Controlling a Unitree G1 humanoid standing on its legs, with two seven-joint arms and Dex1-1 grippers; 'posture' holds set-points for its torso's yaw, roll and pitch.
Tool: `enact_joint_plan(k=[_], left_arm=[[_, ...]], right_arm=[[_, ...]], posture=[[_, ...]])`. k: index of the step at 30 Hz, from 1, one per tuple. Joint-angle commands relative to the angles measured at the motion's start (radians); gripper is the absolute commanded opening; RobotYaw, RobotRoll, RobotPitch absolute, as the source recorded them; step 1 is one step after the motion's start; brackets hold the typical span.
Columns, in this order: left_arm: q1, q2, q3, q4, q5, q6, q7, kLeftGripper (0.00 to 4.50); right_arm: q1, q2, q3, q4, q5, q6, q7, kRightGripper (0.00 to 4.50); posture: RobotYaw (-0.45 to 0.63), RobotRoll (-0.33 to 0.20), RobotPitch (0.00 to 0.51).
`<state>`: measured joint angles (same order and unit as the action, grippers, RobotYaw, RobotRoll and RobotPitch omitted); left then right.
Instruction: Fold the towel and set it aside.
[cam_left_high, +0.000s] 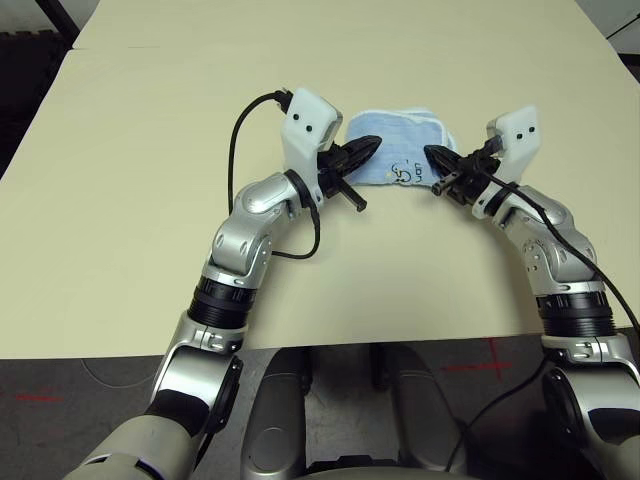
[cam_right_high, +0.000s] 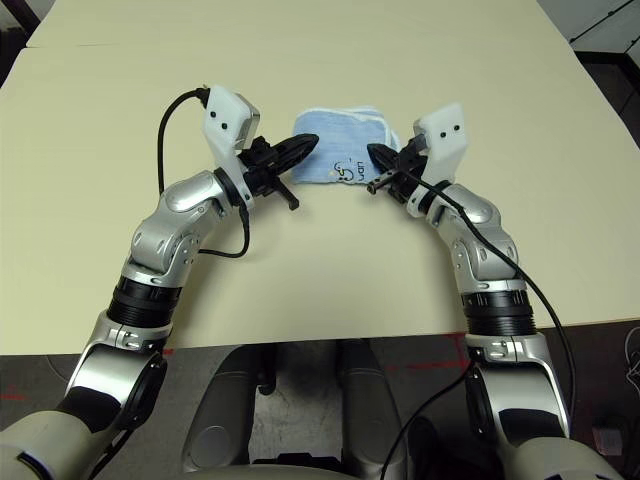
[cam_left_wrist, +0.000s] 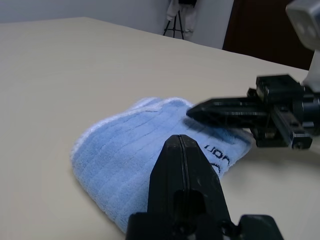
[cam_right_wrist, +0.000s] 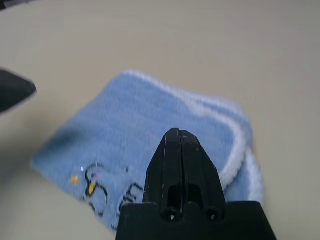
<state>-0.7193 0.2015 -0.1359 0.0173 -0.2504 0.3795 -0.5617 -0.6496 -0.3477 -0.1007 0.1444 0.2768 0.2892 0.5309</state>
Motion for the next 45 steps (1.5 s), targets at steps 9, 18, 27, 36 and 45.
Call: enact_joint_plan(k=[9, 18, 27, 36, 45], left_arm=[[-0.053, -0.004, 0.01, 0.065, 0.052, -0.013, 0.05, 0.0], [-0.054, 0.02, -0.099, 0.142, 0.209, -0.086, 0.049, 0.0], [-0.051, 0.011, -0.158, 0.173, 0.276, -0.131, 0.02, 0.0], [-0.044, 0.015, -0.153, 0.19, 0.294, -0.144, 0.006, 0.0], [-0.042, 0.018, -0.144, 0.218, 0.307, -0.149, 0.009, 0.0]], right_arm=[[-0.079, 0.006, -0.028, 0.116, -0.026, -0.097, -0.056, 0.02], [-0.108, 0.022, -0.009, 0.209, -0.071, -0.117, -0.084, 0.02], [-0.102, 0.025, -0.005, 0.228, -0.079, -0.07, -0.089, 0.02], [-0.086, 0.03, 0.01, 0.21, -0.086, -0.035, -0.091, 0.02], [-0.08, 0.027, 0.013, 0.204, -0.084, -0.02, -0.083, 0.02]], posture=[[-0.06, 0.0, 0.314], [-0.07, 0.0, 0.304], [-0.07, 0.0, 0.299], [-0.07, 0.0, 0.296], [-0.07, 0.0, 0.3]])
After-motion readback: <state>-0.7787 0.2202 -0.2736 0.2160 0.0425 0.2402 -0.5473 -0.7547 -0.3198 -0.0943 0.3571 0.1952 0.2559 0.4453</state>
